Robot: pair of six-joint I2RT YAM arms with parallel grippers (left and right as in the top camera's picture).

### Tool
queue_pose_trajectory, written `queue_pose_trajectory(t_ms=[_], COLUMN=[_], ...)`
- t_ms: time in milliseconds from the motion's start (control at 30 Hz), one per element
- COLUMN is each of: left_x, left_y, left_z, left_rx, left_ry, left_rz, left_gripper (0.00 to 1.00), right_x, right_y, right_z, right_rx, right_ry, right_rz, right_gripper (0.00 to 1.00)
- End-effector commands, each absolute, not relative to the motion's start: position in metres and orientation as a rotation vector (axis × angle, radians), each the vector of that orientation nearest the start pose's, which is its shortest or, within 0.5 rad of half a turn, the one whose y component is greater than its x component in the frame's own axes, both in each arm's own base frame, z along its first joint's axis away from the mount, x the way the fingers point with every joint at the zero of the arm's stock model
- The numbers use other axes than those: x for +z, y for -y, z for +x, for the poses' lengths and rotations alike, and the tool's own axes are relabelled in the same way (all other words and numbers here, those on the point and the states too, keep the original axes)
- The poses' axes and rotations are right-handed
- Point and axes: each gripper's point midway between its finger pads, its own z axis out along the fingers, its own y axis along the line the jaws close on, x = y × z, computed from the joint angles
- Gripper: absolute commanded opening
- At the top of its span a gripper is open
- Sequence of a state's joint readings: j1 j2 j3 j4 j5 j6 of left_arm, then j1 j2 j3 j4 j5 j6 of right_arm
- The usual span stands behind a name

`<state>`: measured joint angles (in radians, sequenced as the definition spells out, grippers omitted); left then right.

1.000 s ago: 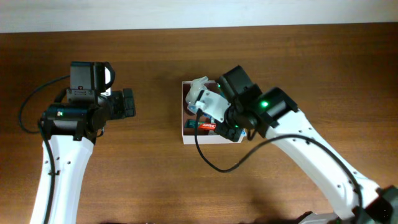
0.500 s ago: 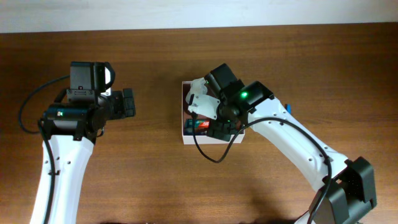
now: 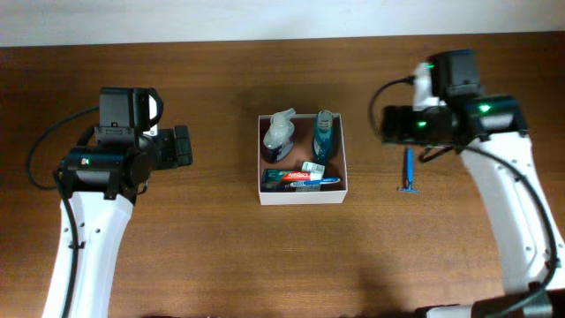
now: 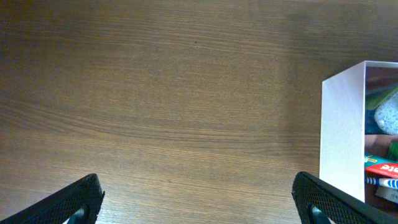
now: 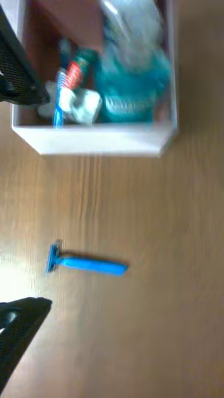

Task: Pack container
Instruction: 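Grasp the blue razor with the right gripper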

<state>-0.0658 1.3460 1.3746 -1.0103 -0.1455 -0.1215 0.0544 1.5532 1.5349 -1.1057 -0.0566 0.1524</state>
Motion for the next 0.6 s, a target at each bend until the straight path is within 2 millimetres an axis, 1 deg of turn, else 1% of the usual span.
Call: queue_pose_trajectory(t_ms=[0, 100, 200, 267, 300, 333, 400, 433, 467, 533, 567], left_x=[0.242, 0.242, 0.242, 0.242, 0.242, 0.242, 0.242, 0.242, 0.242, 0.242, 0.242], left_y=[-0.003, -0.003, -0.003, -0.003, -0.003, -0.003, -0.003, -0.003, -0.003, -0.003, -0.003], left_z=[0.341, 0.341, 0.341, 0.341, 0.341, 0.341, 0.341, 0.341, 0.341, 0.341, 0.341], left_rx=[0.102, 0.102, 0.102, 0.102, 0.102, 0.102, 0.102, 0.102, 0.102, 0.102, 0.102], left_ry=[-2.518, -2.518, -2.518, -2.518, -2.518, -2.518, -2.518, -2.518, -2.518, -2.518, -2.518], left_rz=[-0.142, -0.142, -0.143, -0.142, -0.142, -0.143, -0.142, -0.143, -0.143, -0.143, -0.143], left_gripper=[0.99, 0.99, 1.0, 0.99, 0.99, 0.99, 0.99, 0.99, 0.99, 1.0, 0.99], right_x=[0.159, 0.11, 0.072, 0.043, 0.039, 0.03, 0.023, 0.019, 0.017, 0.012, 0.01], right_y=[0.012, 0.032, 0.039, 0.038, 0.037, 0.037, 0.036, 0.037, 0.037, 0.037, 0.037], right_z=[0.36, 0.353, 0.348, 0.35, 0.351, 0.352, 0.356, 0.359, 0.36, 0.362, 0.361], right_rx=[0.138, 0.122, 0.112, 0.117, 0.122, 0.124, 0.122, 0.118, 0.119, 0.119, 0.12], right_ry=[-2.807, -2.893, -2.98, -3.038, -3.043, -3.055, -3.056, -3.053, -3.053, -3.052, -3.056], right_rz=[0.464, 0.583, 0.637, 0.651, 0.65, 0.65, 0.643, 0.641, 0.641, 0.641, 0.642], right_gripper=[0.91, 0.89, 0.84, 0.79, 0.77, 0.75, 0.73, 0.7, 0.66, 0.5, 0.47])
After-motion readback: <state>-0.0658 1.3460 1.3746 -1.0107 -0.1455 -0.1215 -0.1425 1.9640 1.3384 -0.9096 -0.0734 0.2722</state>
